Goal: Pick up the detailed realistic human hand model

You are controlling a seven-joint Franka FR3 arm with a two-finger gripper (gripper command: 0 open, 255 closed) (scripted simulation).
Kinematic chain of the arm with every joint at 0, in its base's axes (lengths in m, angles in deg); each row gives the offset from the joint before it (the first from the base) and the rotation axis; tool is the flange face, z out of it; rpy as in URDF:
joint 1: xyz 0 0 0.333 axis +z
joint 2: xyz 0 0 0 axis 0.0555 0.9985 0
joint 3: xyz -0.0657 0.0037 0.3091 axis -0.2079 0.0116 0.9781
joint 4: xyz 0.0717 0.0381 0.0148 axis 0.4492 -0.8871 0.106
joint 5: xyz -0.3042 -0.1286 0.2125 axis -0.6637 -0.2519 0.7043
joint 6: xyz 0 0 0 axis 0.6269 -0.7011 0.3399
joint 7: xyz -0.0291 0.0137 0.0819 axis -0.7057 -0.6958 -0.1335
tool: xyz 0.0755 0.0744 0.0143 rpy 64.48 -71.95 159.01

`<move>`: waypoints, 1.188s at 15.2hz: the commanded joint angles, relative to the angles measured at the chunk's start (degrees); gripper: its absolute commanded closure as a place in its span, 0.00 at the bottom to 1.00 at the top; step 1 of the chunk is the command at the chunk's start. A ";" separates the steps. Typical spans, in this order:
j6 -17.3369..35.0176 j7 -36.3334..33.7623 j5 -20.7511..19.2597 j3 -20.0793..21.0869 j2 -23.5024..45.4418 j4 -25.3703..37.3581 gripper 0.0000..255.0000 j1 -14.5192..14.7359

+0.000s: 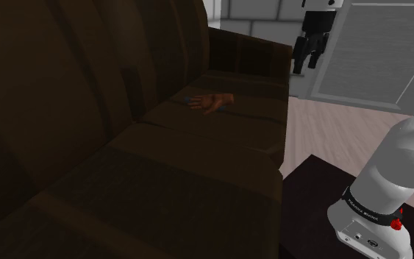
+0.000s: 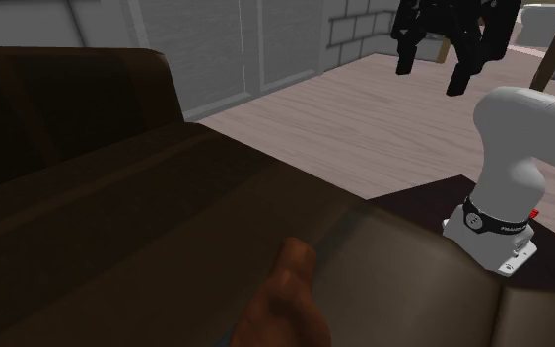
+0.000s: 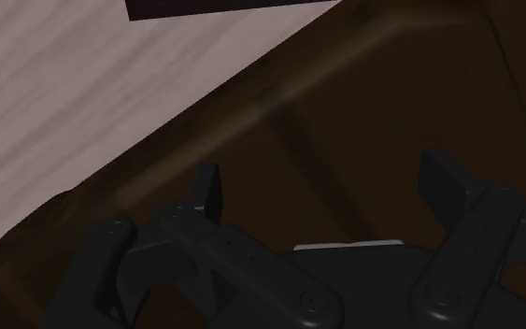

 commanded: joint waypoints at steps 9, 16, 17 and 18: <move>13.63 -21.81 3.27 12.63 5.30 -3.97 0.00 -1.55; 24.01 -42.14 0.54 23.85 16.84 -0.52 0.00 -5.27; 25.16 -45.27 -0.51 25.45 18.92 0.50 0.00 -6.04; 26.18 -48.46 -1.75 27.05 21.10 1.66 0.00 -6.87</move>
